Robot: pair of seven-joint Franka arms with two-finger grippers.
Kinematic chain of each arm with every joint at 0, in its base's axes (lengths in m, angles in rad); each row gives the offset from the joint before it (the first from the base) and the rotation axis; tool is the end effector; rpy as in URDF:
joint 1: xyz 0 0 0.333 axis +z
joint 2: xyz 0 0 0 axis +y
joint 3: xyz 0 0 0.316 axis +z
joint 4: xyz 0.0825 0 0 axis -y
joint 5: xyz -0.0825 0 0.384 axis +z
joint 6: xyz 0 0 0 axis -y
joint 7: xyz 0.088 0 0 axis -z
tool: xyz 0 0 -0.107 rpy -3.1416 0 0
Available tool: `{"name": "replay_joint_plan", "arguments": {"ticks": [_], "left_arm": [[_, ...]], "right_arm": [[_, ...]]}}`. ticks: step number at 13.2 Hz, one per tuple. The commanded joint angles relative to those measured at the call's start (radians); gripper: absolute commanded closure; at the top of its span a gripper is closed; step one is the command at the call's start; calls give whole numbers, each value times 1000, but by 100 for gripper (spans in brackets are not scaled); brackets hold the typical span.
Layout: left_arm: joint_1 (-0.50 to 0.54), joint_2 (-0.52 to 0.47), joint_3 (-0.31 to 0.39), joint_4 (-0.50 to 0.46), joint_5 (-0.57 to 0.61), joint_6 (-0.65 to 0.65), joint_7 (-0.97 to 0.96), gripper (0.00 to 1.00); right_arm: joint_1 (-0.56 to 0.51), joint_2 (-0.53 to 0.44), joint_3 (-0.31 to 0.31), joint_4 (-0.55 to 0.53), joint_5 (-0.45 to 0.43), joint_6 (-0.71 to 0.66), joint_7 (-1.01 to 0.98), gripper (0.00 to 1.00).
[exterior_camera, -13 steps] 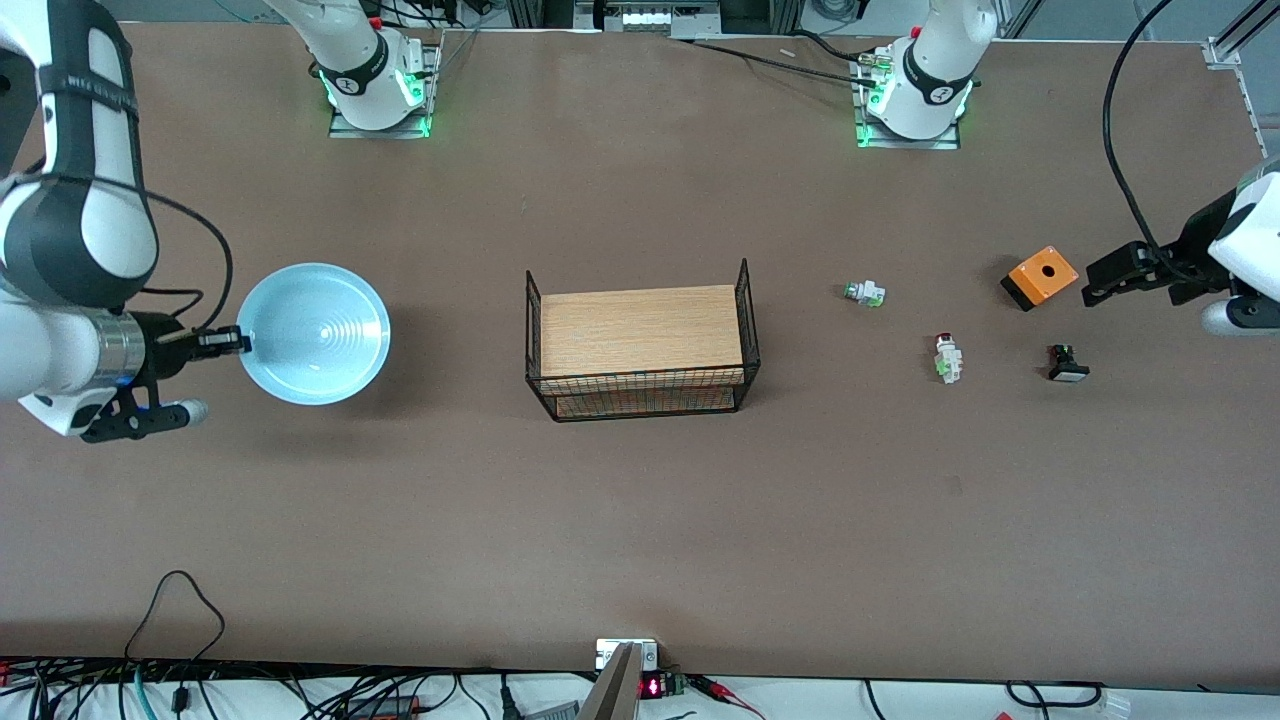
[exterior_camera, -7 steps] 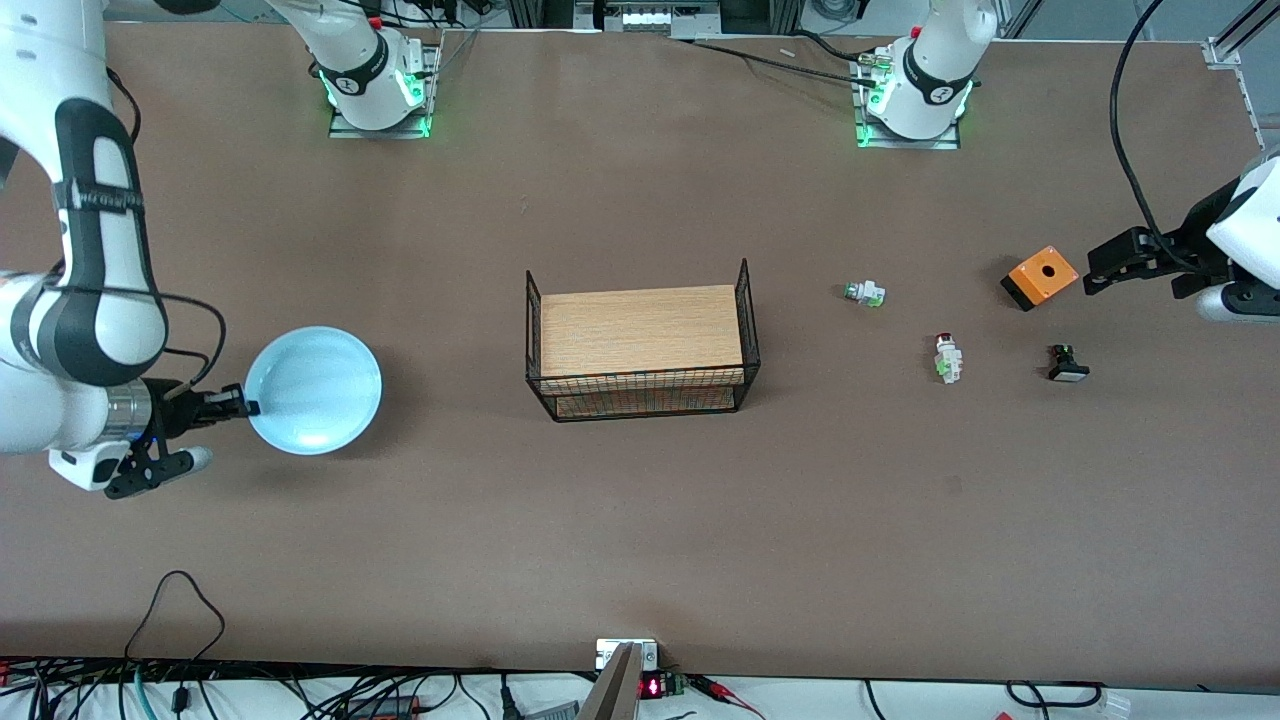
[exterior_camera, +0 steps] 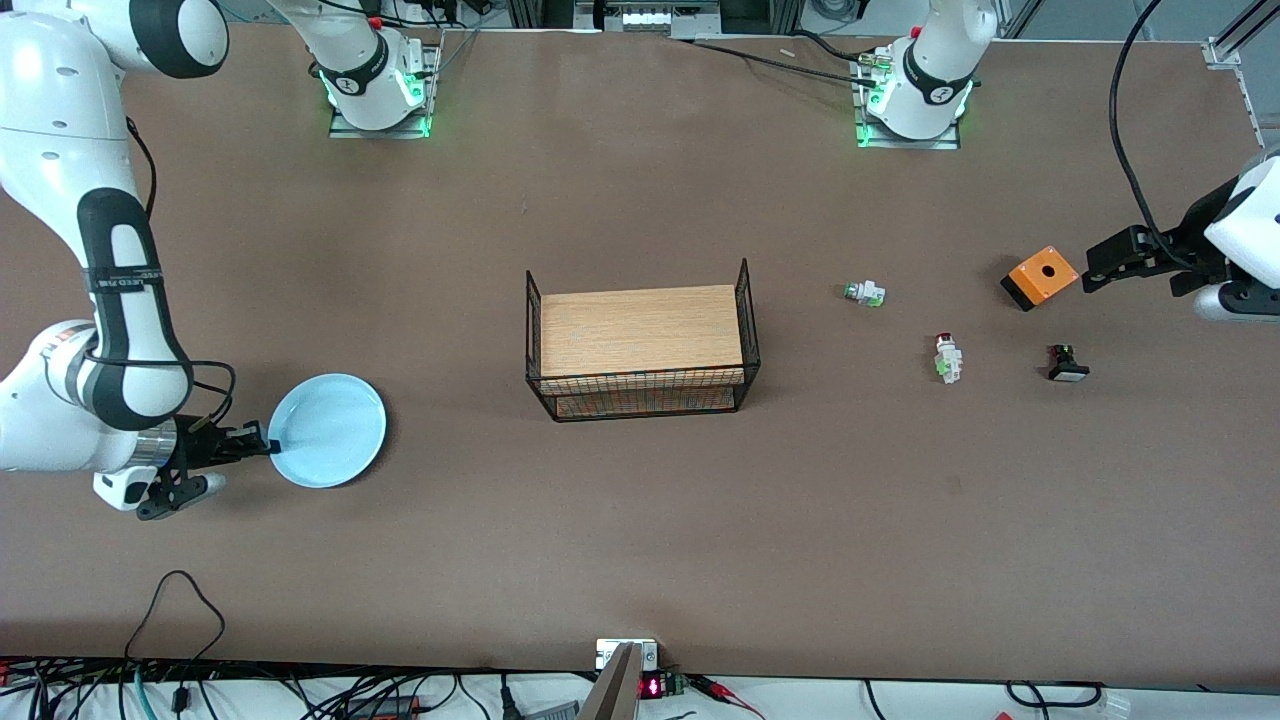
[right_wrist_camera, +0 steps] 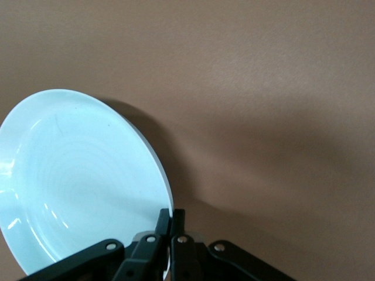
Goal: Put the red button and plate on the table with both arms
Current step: 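Lower the plate onto the table beside the basket and open the right gripper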
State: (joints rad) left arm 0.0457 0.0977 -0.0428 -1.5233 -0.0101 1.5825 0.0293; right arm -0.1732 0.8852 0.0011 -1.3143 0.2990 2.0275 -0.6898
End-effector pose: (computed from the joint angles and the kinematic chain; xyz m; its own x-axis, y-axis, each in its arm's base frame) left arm 0.5844 0.0018 0.5923 0.9989 -0.0262 -0.0380 -0.0257 -0.9996 0.0154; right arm 0.7179 -0.1079 0.1917 0.9358 0.3525 0.0078 0.3382 -0.8908 -0.3035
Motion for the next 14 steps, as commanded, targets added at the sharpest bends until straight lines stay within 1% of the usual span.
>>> {"name": "replay_joint_plan", "arguments": {"ticks": [1,3,5,6,7,8,10,12,14], "left_arm": [[6,-18,0,-8,-24,-16,26,0],[6,-18,1,-8,-24,-25,26,0],[8,-19,0,-6,-24,-29,26,0],[6,-18,0,-6,-24,-29,26,0],[8,-18,-2,-6,-24,-29,26,0],[6,-19,-3,-6,-24,-29,26,0],[0,-20,-8,-6,-22,-29,24,0],[0,-20,-5,-1,-24,-29,24,0],[9,-20,4,-1,-24,-27,24,0]], "right_arm": [[-17,24,20,12,20,46,-40,98],[-16,40,22,12,20,68,-43,95],[-12,34,23,13,19,59,-43,67],[-12,29,23,13,19,54,-43,46],[-11,26,23,13,15,54,-45,31],[-11,20,23,13,12,51,-56,0],[-28,20,25,3,26,59,-205,0],[-26,15,23,3,37,46,-212,0],[13,-31,22,9,6,45,-208,0]]}}
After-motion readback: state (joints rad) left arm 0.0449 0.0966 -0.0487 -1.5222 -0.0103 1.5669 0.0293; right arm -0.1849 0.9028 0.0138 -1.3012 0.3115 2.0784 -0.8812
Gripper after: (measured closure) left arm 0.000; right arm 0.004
